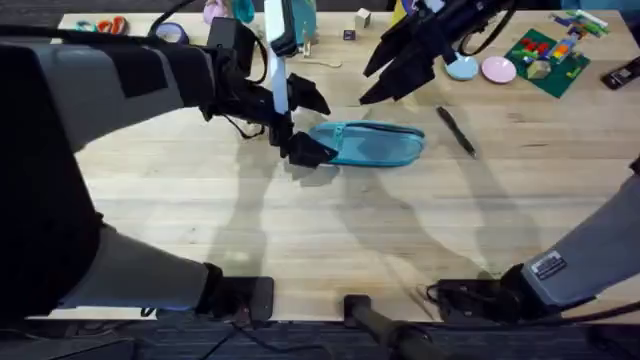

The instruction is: Unzip the bag, pick up the pens from the table one at a time and place them inside, then zip the bag closed.

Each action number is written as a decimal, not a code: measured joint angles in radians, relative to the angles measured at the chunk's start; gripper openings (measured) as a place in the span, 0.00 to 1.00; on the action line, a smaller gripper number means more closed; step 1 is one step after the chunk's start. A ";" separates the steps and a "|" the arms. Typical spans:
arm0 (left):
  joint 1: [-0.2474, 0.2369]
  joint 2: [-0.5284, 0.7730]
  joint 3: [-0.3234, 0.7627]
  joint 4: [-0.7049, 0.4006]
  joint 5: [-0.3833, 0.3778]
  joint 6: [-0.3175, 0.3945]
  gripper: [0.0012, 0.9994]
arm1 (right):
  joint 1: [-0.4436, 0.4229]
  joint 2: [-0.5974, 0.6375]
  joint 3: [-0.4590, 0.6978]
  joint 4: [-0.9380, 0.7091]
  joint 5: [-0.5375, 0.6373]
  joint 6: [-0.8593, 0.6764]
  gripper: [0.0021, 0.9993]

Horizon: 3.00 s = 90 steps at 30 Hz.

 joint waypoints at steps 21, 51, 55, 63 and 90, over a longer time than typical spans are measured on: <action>0.000 -0.132 0.000 -0.006 -0.039 -0.116 0.99 | 0.000 0.000 0.129 -0.080 0.114 0.135 1.00; 0.000 -0.771 0.013 -0.422 -0.324 -0.408 0.99 | 0.000 0.000 0.381 -0.233 0.300 0.233 1.00; 0.000 -0.771 0.013 -0.423 -0.325 -0.408 0.99 | 0.003 0.000 0.386 -0.305 0.343 0.153 1.00; 0.000 -0.771 0.013 -0.424 -0.325 -0.408 0.99 | 0.043 -0.001 0.395 -0.306 0.473 -0.083 1.00; 0.000 -0.771 0.013 -0.426 -0.325 -0.409 0.99 | 0.111 -0.001 0.395 -0.256 0.617 -0.011 1.00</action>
